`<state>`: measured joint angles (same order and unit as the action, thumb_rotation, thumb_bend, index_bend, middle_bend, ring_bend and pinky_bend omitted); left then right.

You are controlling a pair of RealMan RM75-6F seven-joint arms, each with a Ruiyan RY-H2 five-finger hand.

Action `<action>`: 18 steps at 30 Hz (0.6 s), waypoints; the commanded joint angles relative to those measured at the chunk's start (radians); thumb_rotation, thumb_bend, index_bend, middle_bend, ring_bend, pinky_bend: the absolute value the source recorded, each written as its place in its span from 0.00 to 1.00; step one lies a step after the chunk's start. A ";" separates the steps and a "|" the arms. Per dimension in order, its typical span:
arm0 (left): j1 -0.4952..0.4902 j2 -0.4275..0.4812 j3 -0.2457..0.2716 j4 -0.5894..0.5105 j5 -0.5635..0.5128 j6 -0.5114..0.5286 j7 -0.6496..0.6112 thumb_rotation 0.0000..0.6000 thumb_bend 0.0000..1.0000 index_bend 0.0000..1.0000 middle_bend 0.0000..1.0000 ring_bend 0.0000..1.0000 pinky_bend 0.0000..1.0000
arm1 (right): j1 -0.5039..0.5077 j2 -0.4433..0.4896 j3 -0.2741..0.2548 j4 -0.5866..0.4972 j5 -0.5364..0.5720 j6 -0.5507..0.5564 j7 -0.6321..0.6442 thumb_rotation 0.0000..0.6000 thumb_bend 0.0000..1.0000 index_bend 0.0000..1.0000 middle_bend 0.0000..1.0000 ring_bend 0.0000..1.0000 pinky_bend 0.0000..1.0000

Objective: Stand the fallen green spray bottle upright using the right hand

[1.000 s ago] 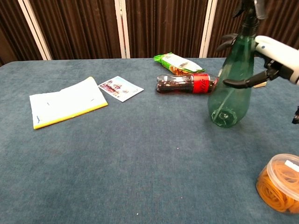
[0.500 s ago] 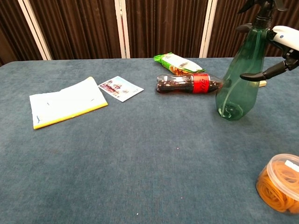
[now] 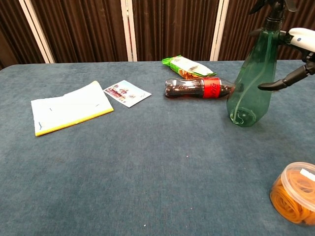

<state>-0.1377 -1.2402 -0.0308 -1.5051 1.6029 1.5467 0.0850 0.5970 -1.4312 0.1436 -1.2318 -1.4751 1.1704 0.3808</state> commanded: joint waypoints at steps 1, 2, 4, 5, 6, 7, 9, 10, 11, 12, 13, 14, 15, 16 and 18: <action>0.001 0.002 0.000 -0.001 0.001 0.002 -0.001 1.00 0.07 0.00 0.00 0.00 0.06 | -0.011 0.036 -0.005 -0.041 0.013 -0.014 -0.036 1.00 0.19 0.00 0.00 0.00 0.00; 0.002 0.002 0.001 -0.001 0.001 0.003 -0.001 1.00 0.07 0.00 0.00 0.00 0.06 | -0.014 0.046 -0.005 -0.051 0.016 -0.014 -0.044 1.00 0.19 0.00 0.00 0.00 0.00; 0.003 0.003 0.001 -0.002 0.003 0.006 -0.002 1.00 0.07 0.00 0.00 0.00 0.06 | -0.019 0.061 -0.007 -0.067 0.021 -0.018 -0.053 1.00 0.18 0.00 0.00 0.00 0.00; 0.003 0.003 0.001 -0.002 0.004 0.007 -0.002 1.00 0.07 0.00 0.00 0.00 0.06 | -0.023 0.069 -0.008 -0.074 0.024 -0.020 -0.058 1.00 0.18 0.00 0.00 0.00 0.00; 0.004 0.003 0.001 -0.002 0.005 0.008 -0.003 1.00 0.07 0.00 0.00 0.00 0.06 | -0.024 0.076 -0.010 -0.080 0.026 -0.024 -0.067 1.00 0.17 0.00 0.00 0.00 0.00; 0.005 0.004 0.001 -0.003 0.005 0.009 -0.003 1.00 0.07 0.00 0.00 0.00 0.06 | -0.026 0.083 -0.011 -0.084 0.027 -0.027 -0.079 1.00 0.17 0.00 0.00 0.00 0.00; 0.005 0.005 0.001 -0.004 0.007 0.011 -0.005 1.00 0.07 0.00 0.00 0.00 0.06 | -0.029 0.097 -0.014 -0.093 0.030 -0.029 -0.110 1.00 0.17 0.00 0.00 0.00 0.00; 0.006 0.006 0.002 -0.005 0.008 0.013 -0.006 1.00 0.07 0.00 0.00 0.00 0.06 | -0.033 0.106 -0.016 -0.096 0.032 -0.028 -0.131 1.00 0.17 0.00 0.00 0.00 0.00; 0.007 0.007 0.001 -0.005 0.008 0.014 -0.007 1.00 0.07 0.00 0.00 0.00 0.06 | -0.036 0.112 -0.017 -0.098 0.033 -0.025 -0.147 1.00 0.17 0.00 0.00 0.00 0.00; 0.008 0.008 0.001 -0.006 0.009 0.017 -0.008 1.00 0.07 0.00 0.00 0.00 0.06 | -0.043 0.122 -0.018 -0.101 0.036 -0.018 -0.174 1.00 0.17 0.00 0.00 0.00 0.00; 0.009 0.009 0.001 -0.006 0.009 0.020 -0.010 1.00 0.07 0.00 0.00 0.00 0.06 | -0.054 0.136 -0.022 -0.104 0.041 -0.009 -0.211 1.00 0.16 0.00 0.00 0.00 0.00; 0.011 0.010 0.000 -0.006 0.008 0.023 -0.010 1.00 0.07 0.00 0.00 0.00 0.06 | -0.067 0.154 -0.028 -0.113 0.048 -0.002 -0.249 1.00 0.17 0.00 0.00 0.00 0.00; 0.012 0.011 0.000 -0.006 0.007 0.024 -0.010 1.00 0.07 0.00 0.00 0.00 0.06 | -0.083 0.171 -0.032 -0.128 0.056 0.011 -0.285 1.00 0.17 0.00 0.00 0.00 0.00; 0.013 0.012 -0.001 -0.006 0.006 0.024 -0.010 1.00 0.07 0.00 0.00 0.00 0.06 | -0.099 0.188 -0.037 -0.143 0.066 0.024 -0.327 1.00 0.17 0.00 0.00 0.00 0.00; 0.013 0.013 -0.001 -0.007 0.003 0.022 -0.009 1.00 0.07 0.00 0.00 0.00 0.06 | -0.138 0.225 -0.051 -0.181 0.097 0.052 -0.449 1.00 0.17 0.00 0.00 0.00 0.00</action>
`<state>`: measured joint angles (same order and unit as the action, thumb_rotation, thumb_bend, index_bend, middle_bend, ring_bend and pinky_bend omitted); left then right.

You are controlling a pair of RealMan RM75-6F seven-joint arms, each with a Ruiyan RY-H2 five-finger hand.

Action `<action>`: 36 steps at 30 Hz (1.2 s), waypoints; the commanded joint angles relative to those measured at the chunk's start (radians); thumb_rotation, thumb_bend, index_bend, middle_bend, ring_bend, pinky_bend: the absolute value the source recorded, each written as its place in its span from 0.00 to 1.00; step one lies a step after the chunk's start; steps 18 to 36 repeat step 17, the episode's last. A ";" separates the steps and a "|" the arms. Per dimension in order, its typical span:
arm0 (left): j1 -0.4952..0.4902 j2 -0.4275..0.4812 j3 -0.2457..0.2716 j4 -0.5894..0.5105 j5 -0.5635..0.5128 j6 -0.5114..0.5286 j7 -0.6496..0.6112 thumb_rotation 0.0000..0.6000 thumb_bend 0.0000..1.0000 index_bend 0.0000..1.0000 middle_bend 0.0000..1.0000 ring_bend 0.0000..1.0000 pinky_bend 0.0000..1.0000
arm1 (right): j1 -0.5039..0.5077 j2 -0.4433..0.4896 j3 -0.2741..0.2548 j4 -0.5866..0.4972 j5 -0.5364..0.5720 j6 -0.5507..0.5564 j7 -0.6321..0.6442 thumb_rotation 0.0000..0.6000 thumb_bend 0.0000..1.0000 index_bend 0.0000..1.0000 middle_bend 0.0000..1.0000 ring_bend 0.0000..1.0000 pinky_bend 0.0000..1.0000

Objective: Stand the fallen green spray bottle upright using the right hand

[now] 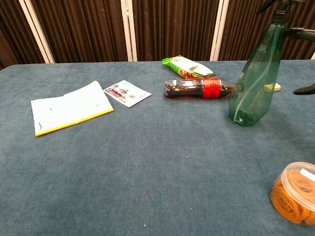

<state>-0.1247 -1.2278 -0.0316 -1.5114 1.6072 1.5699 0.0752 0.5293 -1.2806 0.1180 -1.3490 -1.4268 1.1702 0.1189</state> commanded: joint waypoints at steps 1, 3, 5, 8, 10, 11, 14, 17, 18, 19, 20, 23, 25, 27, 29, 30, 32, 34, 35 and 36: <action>0.000 0.001 0.000 -0.001 -0.001 -0.003 0.001 1.00 0.07 0.00 0.00 0.00 0.06 | -0.102 0.092 -0.030 -0.090 0.076 0.090 -0.292 1.00 0.17 0.00 0.00 0.00 0.00; 0.000 0.002 0.001 0.000 0.000 -0.003 0.000 1.00 0.07 0.00 0.00 0.00 0.06 | -0.166 0.110 -0.042 -0.156 0.141 0.153 -0.425 1.00 0.18 0.00 0.00 0.00 0.00; 0.002 0.003 0.002 -0.001 0.001 -0.002 -0.001 1.00 0.07 0.00 0.00 0.00 0.06 | -0.240 0.118 -0.056 -0.250 0.199 0.224 -0.478 1.00 0.18 0.00 0.00 0.00 0.00; 0.005 0.005 0.004 -0.003 0.008 0.007 -0.004 1.00 0.07 0.00 0.00 0.00 0.06 | -0.329 0.105 -0.084 -0.275 0.192 0.321 -0.430 1.00 0.18 0.00 0.00 0.00 0.00; 0.007 0.005 0.006 -0.001 0.014 0.011 -0.005 1.00 0.07 0.00 0.00 0.00 0.06 | -0.369 0.089 -0.098 -0.252 0.170 0.366 -0.401 1.00 0.18 0.00 0.00 0.00 0.00; 0.008 0.005 0.007 -0.001 0.015 0.012 -0.005 1.00 0.07 0.00 0.00 0.00 0.06 | -0.383 0.084 -0.103 -0.246 0.167 0.377 -0.394 1.00 0.18 0.00 0.00 0.00 0.00; 0.008 0.005 0.010 0.000 0.017 0.008 -0.005 1.00 0.07 0.00 0.00 0.00 0.06 | -0.405 0.102 -0.116 -0.249 0.127 0.396 -0.373 1.00 0.18 0.00 0.00 0.00 0.00; 0.007 0.008 0.014 -0.005 0.019 0.002 -0.001 1.00 0.07 0.00 0.00 0.00 0.06 | -0.415 0.114 -0.110 -0.257 0.113 0.394 -0.330 1.00 0.18 0.00 0.00 0.00 0.00; 0.007 0.008 0.014 -0.005 0.019 0.002 -0.001 1.00 0.07 0.00 0.00 0.00 0.06 | -0.415 0.114 -0.110 -0.257 0.113 0.394 -0.330 1.00 0.18 0.00 0.00 0.00 0.00; 0.007 0.008 0.014 -0.005 0.019 0.002 -0.001 1.00 0.07 0.00 0.00 0.00 0.06 | -0.415 0.114 -0.110 -0.257 0.113 0.394 -0.330 1.00 0.18 0.00 0.00 0.00 0.00; 0.007 0.008 0.014 -0.005 0.019 0.002 -0.001 1.00 0.07 0.00 0.00 0.00 0.06 | -0.415 0.114 -0.110 -0.257 0.113 0.394 -0.330 1.00 0.18 0.00 0.00 0.00 0.00; 0.007 0.008 0.014 -0.005 0.019 0.002 -0.001 1.00 0.07 0.00 0.00 0.00 0.06 | -0.415 0.114 -0.110 -0.257 0.113 0.394 -0.330 1.00 0.18 0.00 0.00 0.00 0.00; 0.007 0.008 0.014 -0.005 0.019 0.002 -0.001 1.00 0.07 0.00 0.00 0.00 0.06 | -0.415 0.114 -0.110 -0.257 0.113 0.394 -0.330 1.00 0.18 0.00 0.00 0.00 0.00; 0.007 0.008 0.014 -0.005 0.019 0.002 -0.001 1.00 0.07 0.00 0.00 0.00 0.06 | -0.415 0.114 -0.110 -0.257 0.113 0.394 -0.330 1.00 0.18 0.00 0.00 0.00 0.00; 0.007 0.008 0.014 -0.005 0.019 0.002 -0.001 1.00 0.07 0.00 0.00 0.00 0.06 | -0.415 0.114 -0.110 -0.257 0.113 0.394 -0.330 1.00 0.18 0.00 0.00 0.00 0.00; 0.007 0.008 0.014 -0.005 0.019 0.002 -0.001 1.00 0.07 0.00 0.00 0.00 0.06 | -0.415 0.114 -0.110 -0.257 0.113 0.394 -0.330 1.00 0.18 0.00 0.00 0.00 0.00; 0.007 0.008 0.014 -0.005 0.019 0.002 -0.001 1.00 0.07 0.00 0.00 0.00 0.06 | -0.415 0.114 -0.110 -0.257 0.113 0.394 -0.330 1.00 0.18 0.00 0.00 0.00 0.00; 0.007 0.008 0.014 -0.005 0.019 0.002 -0.001 1.00 0.07 0.00 0.00 0.00 0.06 | -0.415 0.114 -0.110 -0.257 0.113 0.394 -0.330 1.00 0.18 0.00 0.00 0.00 0.00; 0.007 0.008 0.014 -0.005 0.019 0.002 -0.001 1.00 0.07 0.00 0.00 0.00 0.06 | -0.415 0.114 -0.110 -0.257 0.113 0.394 -0.330 1.00 0.18 0.00 0.00 0.00 0.00; 0.007 0.008 0.014 -0.005 0.019 0.002 -0.001 1.00 0.07 0.00 0.00 0.00 0.06 | -0.415 0.114 -0.110 -0.257 0.113 0.394 -0.330 1.00 0.18 0.00 0.00 0.00 0.00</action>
